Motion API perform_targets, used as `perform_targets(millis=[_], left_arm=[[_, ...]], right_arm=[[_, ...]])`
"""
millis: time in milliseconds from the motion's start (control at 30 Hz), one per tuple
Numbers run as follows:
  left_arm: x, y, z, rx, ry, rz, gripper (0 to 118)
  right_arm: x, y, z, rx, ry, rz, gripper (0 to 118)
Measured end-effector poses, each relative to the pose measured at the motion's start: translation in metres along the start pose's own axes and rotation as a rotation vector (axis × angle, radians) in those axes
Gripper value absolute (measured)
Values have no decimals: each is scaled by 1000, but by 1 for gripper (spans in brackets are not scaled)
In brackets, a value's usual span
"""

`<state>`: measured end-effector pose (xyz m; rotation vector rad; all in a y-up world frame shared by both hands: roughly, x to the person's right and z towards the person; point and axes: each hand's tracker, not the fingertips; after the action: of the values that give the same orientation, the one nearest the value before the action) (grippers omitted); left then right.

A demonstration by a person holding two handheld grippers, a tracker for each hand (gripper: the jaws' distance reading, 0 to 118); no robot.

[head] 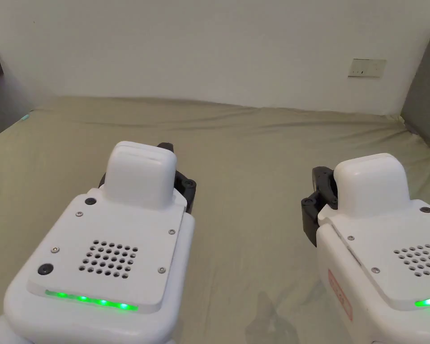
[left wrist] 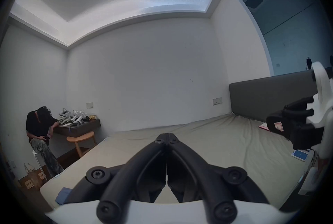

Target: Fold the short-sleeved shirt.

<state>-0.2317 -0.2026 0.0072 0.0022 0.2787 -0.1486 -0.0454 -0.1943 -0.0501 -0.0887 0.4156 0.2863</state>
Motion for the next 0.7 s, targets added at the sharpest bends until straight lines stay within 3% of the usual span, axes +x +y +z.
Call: perform_targets(millis=[700], left_arm=[[9, 1, 10, 16, 63, -24, 0]], right_arm=[[-7, -4, 9, 32, -13, -14, 2]])
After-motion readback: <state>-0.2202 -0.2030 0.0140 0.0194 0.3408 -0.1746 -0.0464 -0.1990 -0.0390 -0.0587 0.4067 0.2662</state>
